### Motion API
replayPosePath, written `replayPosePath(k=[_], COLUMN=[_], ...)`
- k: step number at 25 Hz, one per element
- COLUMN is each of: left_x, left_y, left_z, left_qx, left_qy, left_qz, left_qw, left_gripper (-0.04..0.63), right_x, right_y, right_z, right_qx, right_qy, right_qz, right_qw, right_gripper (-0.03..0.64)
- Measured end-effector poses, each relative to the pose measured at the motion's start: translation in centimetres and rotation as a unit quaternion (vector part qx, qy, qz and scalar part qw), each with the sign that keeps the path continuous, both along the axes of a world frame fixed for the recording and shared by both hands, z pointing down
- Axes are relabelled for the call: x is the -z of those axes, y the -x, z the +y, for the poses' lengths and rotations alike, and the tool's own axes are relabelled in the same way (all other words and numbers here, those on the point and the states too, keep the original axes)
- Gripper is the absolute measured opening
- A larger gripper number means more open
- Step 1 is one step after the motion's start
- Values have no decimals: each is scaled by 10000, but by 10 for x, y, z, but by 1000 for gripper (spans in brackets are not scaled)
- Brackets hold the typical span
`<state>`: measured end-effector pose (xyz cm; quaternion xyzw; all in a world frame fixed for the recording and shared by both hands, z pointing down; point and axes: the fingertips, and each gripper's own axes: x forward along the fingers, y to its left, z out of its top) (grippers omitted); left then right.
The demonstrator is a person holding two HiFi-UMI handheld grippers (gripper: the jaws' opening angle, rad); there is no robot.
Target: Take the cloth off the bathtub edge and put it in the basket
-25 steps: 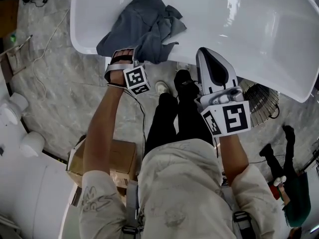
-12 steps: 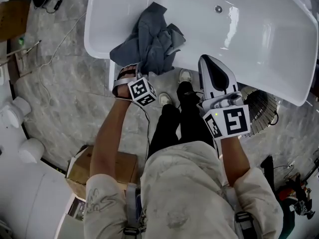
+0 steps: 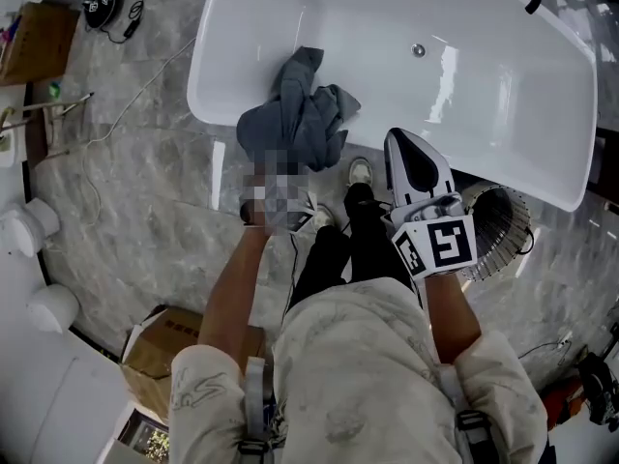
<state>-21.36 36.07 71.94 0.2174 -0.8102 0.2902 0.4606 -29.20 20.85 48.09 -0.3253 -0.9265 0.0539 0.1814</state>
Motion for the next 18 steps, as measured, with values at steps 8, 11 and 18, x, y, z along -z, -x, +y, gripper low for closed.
replayPosePath(k=[8, 11, 18], left_x=[68, 102, 179], left_y=[-27, -32, -43], left_z=[-2, -1, 4], left_qx=[1121, 1341, 1656], left_qy=[-1010, -1265, -1834], left_qz=[-708, -1097, -1884], left_qw=[9860, 9767, 9505], left_gripper=[37, 37, 37], right_x=[38, 52, 90], right_y=[-43, -57, -81], right_z=[8, 10, 5], right_qx=[12, -16, -278], right_qy=[-132, -200, -231], right_qz=[-306, -397, -765], right_qw=[9994, 9990, 9964], right_gripper=[-12, -12, -12])
